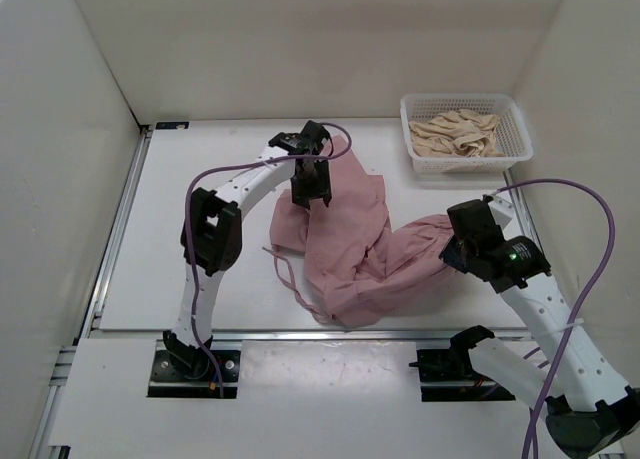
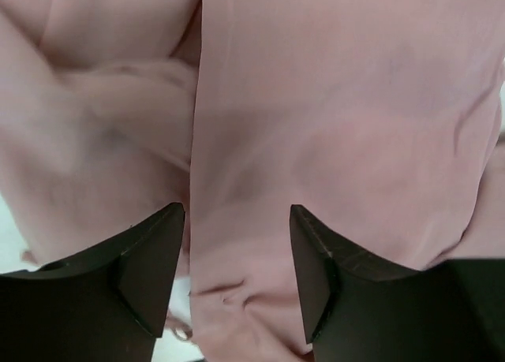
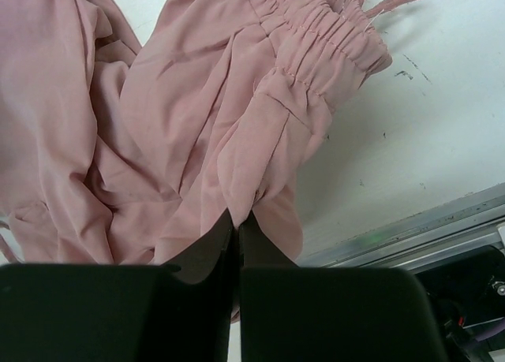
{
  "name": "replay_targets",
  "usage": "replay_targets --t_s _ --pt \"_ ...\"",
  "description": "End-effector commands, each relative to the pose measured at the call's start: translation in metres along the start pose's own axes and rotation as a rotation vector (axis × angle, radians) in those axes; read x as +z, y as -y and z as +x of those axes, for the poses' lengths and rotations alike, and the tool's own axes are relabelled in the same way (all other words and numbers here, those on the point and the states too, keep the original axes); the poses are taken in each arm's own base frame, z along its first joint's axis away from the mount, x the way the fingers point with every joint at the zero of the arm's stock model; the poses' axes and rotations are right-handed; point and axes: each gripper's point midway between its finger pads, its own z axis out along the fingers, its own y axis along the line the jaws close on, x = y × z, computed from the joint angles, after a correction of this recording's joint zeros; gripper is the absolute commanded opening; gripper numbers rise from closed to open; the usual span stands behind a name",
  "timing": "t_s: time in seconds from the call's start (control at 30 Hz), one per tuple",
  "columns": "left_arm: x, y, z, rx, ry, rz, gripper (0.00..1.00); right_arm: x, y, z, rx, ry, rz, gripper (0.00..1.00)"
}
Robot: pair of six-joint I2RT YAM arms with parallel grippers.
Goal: Fold and stack the trousers
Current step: Flatten the trousers out
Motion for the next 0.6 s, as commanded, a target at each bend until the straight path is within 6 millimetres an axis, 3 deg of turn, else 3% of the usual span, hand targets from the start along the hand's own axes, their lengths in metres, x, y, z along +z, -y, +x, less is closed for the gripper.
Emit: replay_targets --t_s 0.0,0.1,0.13,0.23,0.3,0.37,0.4,0.47,0.5,0.53,0.57 --pt "0.000 0.001 -0.016 -0.002 0.029 -0.036 0.60 -0.012 -0.011 -0.015 0.044 0.041 -0.049 0.00" --pt "0.010 0.004 -0.013 0.010 -0.005 -0.025 0.39 -0.014 -0.012 -0.018 0.037 0.047 -0.055 0.00" --pt "0.010 0.005 -0.012 0.010 -0.010 -0.018 0.26 -0.014 -0.012 -0.018 0.037 0.047 -0.055 0.00" --pt "0.010 0.005 -0.017 0.011 -0.006 -0.006 0.10 -0.017 -0.012 -0.023 0.027 0.059 -0.049 0.00" --pt "0.009 -0.005 -0.021 -0.009 -0.011 -0.019 0.10 -0.015 -0.011 -0.024 0.024 0.060 -0.037 0.00" --pt "-0.007 -0.007 -0.031 -0.007 0.031 -0.014 0.10 -0.017 -0.013 -0.026 0.027 0.065 -0.043 0.00" --pt "-0.013 -0.010 -0.035 -0.007 0.055 -0.027 0.12 -0.017 -0.013 -0.026 0.027 0.065 -0.043 0.00" --pt "-0.025 -0.008 -0.050 -0.005 0.105 -0.012 0.26 -0.017 -0.013 -0.026 0.027 0.065 -0.043 0.00" --pt "-0.037 -0.001 -0.064 0.004 0.156 0.004 0.38 -0.017 -0.013 -0.026 0.027 0.065 -0.043 0.00" --pt "-0.031 0.001 -0.070 0.017 0.160 0.005 0.64 -0.017 -0.014 -0.025 0.027 0.059 -0.049 0.00" --pt "-0.030 -0.003 -0.077 0.007 0.172 -0.004 0.70 -0.017 -0.013 -0.025 0.018 0.059 -0.049 0.00"
